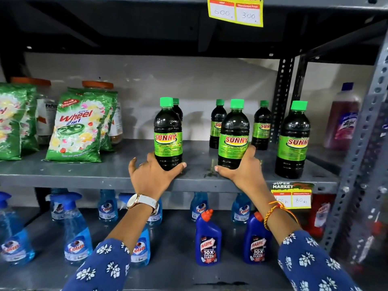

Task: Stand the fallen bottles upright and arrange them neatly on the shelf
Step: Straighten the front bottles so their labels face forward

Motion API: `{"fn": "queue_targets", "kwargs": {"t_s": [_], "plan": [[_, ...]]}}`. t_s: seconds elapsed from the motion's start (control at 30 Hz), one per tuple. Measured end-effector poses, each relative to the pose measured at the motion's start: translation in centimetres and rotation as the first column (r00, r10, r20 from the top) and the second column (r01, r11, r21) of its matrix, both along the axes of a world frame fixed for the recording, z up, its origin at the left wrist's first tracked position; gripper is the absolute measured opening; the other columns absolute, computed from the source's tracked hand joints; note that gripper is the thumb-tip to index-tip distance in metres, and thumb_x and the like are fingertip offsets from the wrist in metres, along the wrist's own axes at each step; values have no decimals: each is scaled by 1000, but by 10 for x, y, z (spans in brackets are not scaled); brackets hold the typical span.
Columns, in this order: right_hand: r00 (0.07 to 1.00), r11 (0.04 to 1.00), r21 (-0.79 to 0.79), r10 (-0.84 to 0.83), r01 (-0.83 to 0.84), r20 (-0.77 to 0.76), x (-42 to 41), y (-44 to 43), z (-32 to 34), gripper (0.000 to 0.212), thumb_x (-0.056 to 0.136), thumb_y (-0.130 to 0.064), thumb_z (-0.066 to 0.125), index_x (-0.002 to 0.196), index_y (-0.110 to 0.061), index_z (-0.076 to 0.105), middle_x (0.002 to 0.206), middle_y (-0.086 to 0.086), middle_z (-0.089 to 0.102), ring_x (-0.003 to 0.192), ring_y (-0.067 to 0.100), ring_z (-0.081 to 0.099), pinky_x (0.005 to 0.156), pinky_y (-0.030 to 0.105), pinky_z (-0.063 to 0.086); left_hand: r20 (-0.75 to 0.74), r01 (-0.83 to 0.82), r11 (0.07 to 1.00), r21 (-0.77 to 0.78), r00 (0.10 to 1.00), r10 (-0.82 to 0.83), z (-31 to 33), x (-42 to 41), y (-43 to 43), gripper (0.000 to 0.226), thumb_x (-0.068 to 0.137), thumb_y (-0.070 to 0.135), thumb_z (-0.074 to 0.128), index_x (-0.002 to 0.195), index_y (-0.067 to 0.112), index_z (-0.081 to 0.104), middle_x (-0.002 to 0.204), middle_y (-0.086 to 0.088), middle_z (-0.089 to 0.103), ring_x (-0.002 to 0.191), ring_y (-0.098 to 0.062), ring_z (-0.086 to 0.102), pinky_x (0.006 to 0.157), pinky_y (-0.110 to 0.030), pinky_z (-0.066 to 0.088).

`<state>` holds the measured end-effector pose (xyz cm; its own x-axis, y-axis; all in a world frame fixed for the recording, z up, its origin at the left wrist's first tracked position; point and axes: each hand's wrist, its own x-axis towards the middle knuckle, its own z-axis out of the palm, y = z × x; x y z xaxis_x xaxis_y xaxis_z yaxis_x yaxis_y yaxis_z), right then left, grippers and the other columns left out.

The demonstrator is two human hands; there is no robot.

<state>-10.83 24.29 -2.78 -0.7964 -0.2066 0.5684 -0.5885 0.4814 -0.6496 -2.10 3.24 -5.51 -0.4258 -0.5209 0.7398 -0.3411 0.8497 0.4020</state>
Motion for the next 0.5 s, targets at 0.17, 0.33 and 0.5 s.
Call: {"fn": "queue_targets", "kwargs": {"t_s": [0.17, 0.33, 0.5], "plan": [[1000, 1000, -9, 23, -23, 8, -1, 1, 0, 75, 59, -39, 82, 106, -15, 29, 102, 6, 56, 94, 23, 57, 76, 32, 48, 22, 10, 1000, 21, 1000, -10, 2, 3, 2, 84, 61, 85, 36, 88, 7, 53, 66, -7, 67, 73, -25, 67, 105, -43, 24], [993, 991, -72, 114, -113, 16, 3, 8, 0, 105, 52, -55, 80, 130, -16, 23, 128, 8, 51, 117, 22, 51, 91, 30, 44, -143, 45, 998, 44, 989, -38, -3, 5, 12, 113, 62, 83, 49, 135, -1, 30, 132, -23, 49, 122, -35, 46, 107, -50, 25], [906, 940, -338, -97, -53, -412, 7, 66, 3, 80, 65, -51, 73, 127, -16, 36, 118, 0, 41, 109, 13, 43, 93, 17, 39, -415, 195, 935, -296, 856, -309, 4, -6, 73, 86, 79, 59, 56, 133, -4, 34, 135, -24, 44, 126, -33, 40, 104, -41, 33]]}}
